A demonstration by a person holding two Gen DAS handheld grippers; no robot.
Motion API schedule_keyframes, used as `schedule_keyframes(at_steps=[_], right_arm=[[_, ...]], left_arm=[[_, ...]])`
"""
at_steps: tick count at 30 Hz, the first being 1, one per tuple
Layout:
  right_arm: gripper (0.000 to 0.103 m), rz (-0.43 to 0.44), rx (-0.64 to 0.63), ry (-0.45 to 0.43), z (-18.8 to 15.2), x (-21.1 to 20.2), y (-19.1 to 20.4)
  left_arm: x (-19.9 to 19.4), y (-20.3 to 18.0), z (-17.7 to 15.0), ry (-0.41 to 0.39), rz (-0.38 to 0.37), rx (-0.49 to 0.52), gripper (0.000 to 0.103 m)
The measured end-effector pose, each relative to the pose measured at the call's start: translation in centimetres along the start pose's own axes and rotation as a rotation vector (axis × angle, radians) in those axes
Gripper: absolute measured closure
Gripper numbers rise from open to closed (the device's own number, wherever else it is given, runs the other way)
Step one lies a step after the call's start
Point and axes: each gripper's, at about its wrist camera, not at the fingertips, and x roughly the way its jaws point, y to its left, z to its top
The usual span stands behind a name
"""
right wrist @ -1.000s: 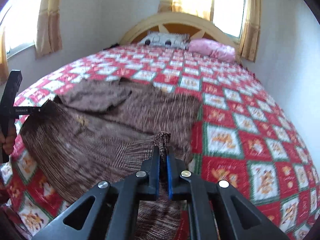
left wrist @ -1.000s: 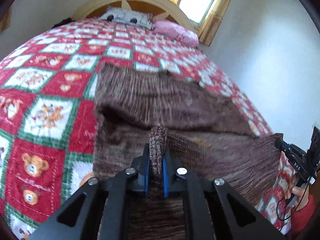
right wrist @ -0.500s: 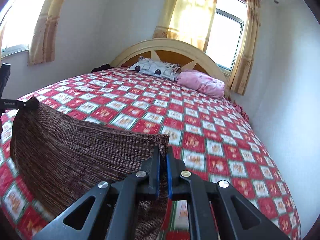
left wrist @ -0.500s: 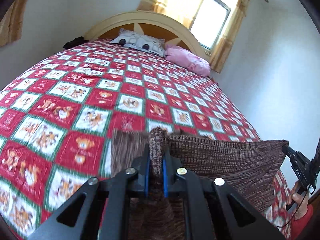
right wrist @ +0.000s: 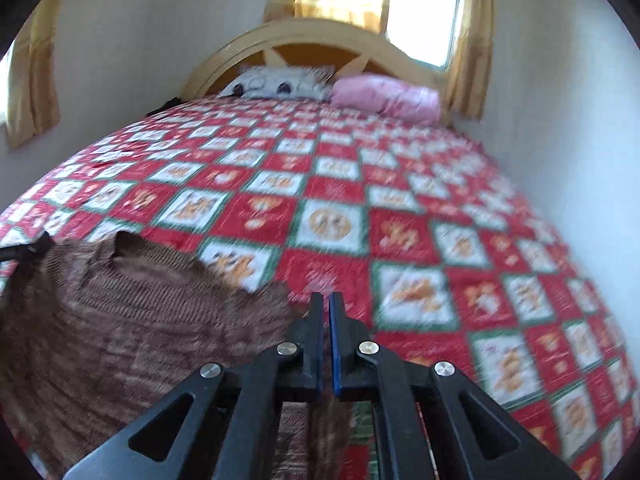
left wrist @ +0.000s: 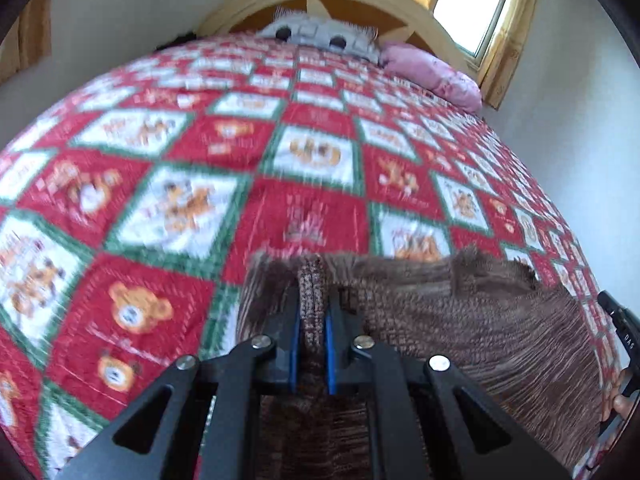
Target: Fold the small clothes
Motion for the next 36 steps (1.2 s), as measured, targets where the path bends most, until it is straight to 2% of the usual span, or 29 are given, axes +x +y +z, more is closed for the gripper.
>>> schedule_keyframes(at_steps=[3,5,6,7,9,12,14,16,17,18,19,20,25,27,29,30,33,36], right_arm=[[0.098,0.115,0.082,0.082,0.1,1.3,-1.1],[0.090,0.179,0.113,0.134,0.2,2.4,-1.3],[0.073,0.194,0.116,0.166,0.3,3.1,-1.2],[0.051,0.199,0.119,0.182,0.4,3.6,-1.0],[0.040,0.206,0.125,0.192,0.7,4.6,-1.0],[0.040,0.227,0.124,0.217,1.7,6.4,-1.0],[0.040,0.229,0.099,0.266,2.4,8.2,-0.6],[0.040,0.252,0.057,0.315,2.6,9.6,0.1],[0.041,0.250,0.003,0.306,2.6,9.8,0.8],[0.057,0.244,-0.038,0.289,2.6,9.6,1.2],[0.089,0.219,-0.069,0.262,2.7,9.1,1.6],[0.099,0.197,-0.071,0.239,2.9,8.7,1.6],[0.098,0.164,-0.029,0.063,3.4,4.2,0.2],[0.099,0.110,-0.013,0.007,3.5,2.9,-0.3],[0.099,0.004,-0.047,-0.053,3.8,2.0,-0.2],[0.099,-0.018,-0.054,-0.066,3.9,2.0,0.0],[0.099,-0.046,-0.058,-0.030,3.8,3.7,0.2],[0.098,-0.100,-0.078,0.045,2.6,6.0,0.7]], left_arm=[[-0.2,1.2,0.0,-0.006,-0.056,-0.062,0.091],[-0.2,1.5,-0.1,-0.006,-0.074,-0.081,0.091],[-0.2,1.4,-0.2,-0.008,-0.072,-0.079,0.091],[-0.3,1.4,-0.2,-0.008,-0.067,-0.074,0.091],[-0.4,1.4,-0.1,-0.008,-0.060,-0.066,0.091],[-0.2,1.2,0.0,-0.006,-0.058,-0.066,0.091],[-0.1,1.0,-0.1,-0.003,-0.050,-0.059,0.090],[-0.1,0.7,0.0,0.000,-0.035,-0.046,0.090],[0.2,0.5,0.1,0.001,-0.028,-0.041,0.090],[0.2,0.3,0.1,0.004,-0.018,-0.030,0.090],[0.1,0.1,0.2,0.007,-0.009,-0.021,0.090],[0.1,0.0,0.2,0.006,-0.002,-0.014,0.090],[-2.0,-1.3,1.0,-0.056,0.020,0.058,0.090],[-2.4,-1.7,1.7,-0.074,0.017,0.069,0.090],[-2.1,-2.1,2.5,-0.083,0.021,0.075,0.090],[-1.8,-2.2,2.9,-0.083,0.033,0.077,0.090],[0.5,-2.3,3.7,-0.057,0.076,0.060,0.090],[3.6,-2.1,3.2,0.030,0.136,0.069,0.088]])
